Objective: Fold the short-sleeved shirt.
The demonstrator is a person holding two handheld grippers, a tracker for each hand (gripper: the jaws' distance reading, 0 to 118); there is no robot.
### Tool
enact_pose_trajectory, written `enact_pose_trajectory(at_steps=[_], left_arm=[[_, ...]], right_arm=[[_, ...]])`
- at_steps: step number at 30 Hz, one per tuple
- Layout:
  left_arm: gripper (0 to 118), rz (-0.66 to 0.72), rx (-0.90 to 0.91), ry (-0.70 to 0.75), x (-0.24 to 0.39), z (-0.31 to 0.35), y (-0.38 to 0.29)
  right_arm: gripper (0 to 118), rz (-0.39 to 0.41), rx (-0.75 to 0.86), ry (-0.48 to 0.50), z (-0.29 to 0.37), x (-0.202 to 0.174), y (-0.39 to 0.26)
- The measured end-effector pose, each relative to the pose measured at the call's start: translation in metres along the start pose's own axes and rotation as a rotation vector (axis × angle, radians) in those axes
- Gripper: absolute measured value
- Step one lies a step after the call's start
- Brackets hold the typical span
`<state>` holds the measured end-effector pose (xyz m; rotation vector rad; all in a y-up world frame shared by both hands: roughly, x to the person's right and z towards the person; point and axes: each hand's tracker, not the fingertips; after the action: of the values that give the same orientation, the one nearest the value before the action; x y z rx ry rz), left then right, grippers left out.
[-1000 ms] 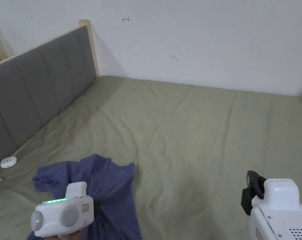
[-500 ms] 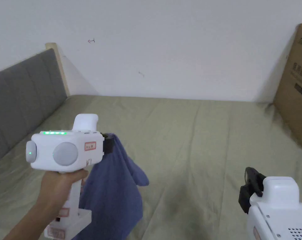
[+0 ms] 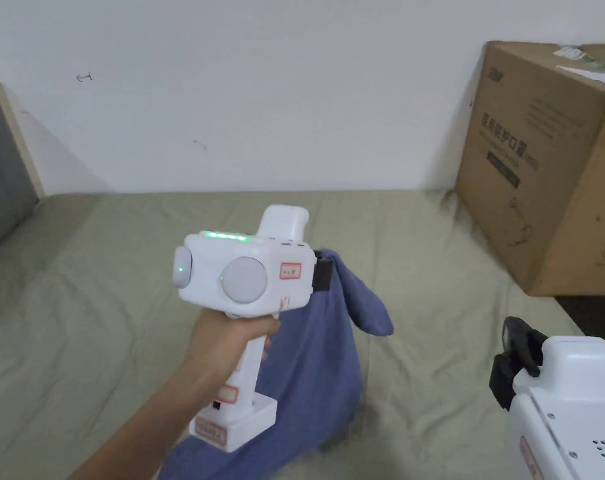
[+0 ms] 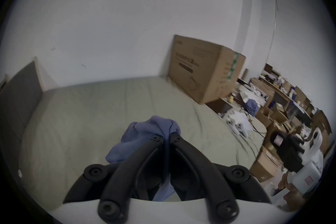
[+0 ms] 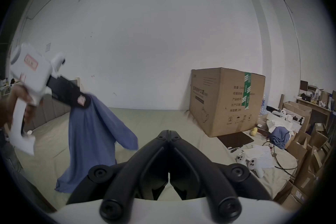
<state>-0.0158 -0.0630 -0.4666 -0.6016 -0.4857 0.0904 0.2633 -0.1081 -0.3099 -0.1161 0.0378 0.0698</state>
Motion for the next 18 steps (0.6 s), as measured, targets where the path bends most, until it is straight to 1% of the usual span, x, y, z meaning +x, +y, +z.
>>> enact_pose_trajectory(at_steps=[2, 5, 7, 11, 15, 16, 18], left_arm=[[5, 0.016, -0.061, -0.04, 0.006, -0.02, -0.026], [5, 0.009, -0.178, -0.029, 0.008, -0.046, -0.074], [5, 0.02, -0.252, -0.018, 0.002, -0.061, -0.106], [5, 0.031, -0.425, 0.06, -0.012, -0.087, -0.167], [5, 0.006, -0.511, 0.125, -0.024, -0.105, -0.202], [5, 0.01, -0.519, 0.15, -0.026, -0.108, -0.207], [5, 0.008, -0.521, 0.155, -0.027, -0.115, -0.213]], right_arm=[[0, -0.004, -0.006, -0.014, 0.002, 0.006, -0.003], [0, -0.003, -0.023, -0.029, 0.001, 0.011, -0.01], [0, -0.005, -0.038, -0.032, -0.001, 0.013, -0.015], [0, -0.012, -0.067, -0.024, -0.005, 0.01, -0.024], [0, -0.007, -0.087, -0.011, -0.007, 0.004, -0.029], [0, -0.008, -0.091, -0.009, -0.008, 0.003, -0.029], [0, -0.015, -0.095, -0.003, -0.009, -0.001, -0.03]])
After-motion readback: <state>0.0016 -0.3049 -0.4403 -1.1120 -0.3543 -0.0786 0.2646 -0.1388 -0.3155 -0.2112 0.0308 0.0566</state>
